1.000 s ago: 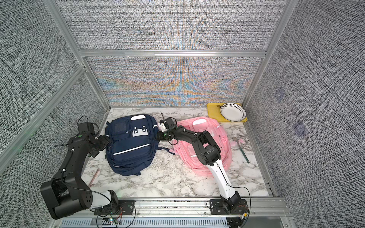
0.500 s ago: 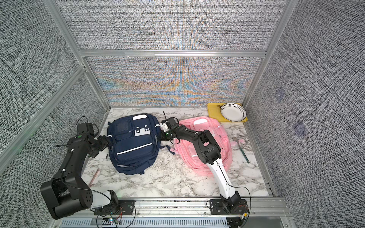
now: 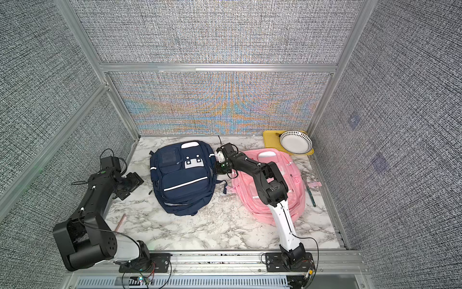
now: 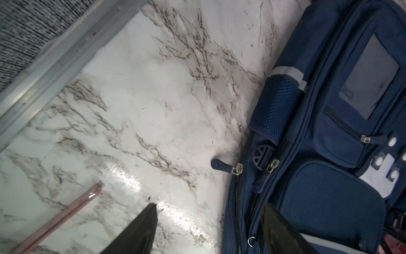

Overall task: Zip up the backpack
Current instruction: Adjust the backpack at the center of the board.

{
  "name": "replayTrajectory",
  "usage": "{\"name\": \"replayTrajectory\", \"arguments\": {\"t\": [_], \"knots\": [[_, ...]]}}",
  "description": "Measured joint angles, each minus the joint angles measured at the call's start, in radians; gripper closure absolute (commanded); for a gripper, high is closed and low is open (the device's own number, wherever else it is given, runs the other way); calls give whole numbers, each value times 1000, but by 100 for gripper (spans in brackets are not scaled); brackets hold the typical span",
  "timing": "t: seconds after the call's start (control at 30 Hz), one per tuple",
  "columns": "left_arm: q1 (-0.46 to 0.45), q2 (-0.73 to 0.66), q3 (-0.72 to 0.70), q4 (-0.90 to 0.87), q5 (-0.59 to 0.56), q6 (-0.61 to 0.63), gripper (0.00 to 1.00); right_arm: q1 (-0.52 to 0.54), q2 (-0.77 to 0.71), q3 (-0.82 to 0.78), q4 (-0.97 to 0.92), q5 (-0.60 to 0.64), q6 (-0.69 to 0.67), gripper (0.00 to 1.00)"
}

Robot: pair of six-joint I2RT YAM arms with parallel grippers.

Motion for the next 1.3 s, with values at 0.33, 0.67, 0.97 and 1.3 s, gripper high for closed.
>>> {"name": "replayTrajectory", "arguments": {"t": [0.33, 0.67, 0.97, 1.3], "knots": [[-1, 134, 6, 124, 108, -41, 28, 24, -22, 0, -1, -26, -33, 57], [-2, 265, -8, 255, 153, -103, 36, 48, -95, -42, 20, -40, -23, 56], [-7, 322, 3, 332, 190, -150, 42, 49, -132, -74, 14, -10, -23, 56], [-22, 391, 106, 324, 201, -137, 43, 53, -181, -103, 8, 52, -13, 56]]}}
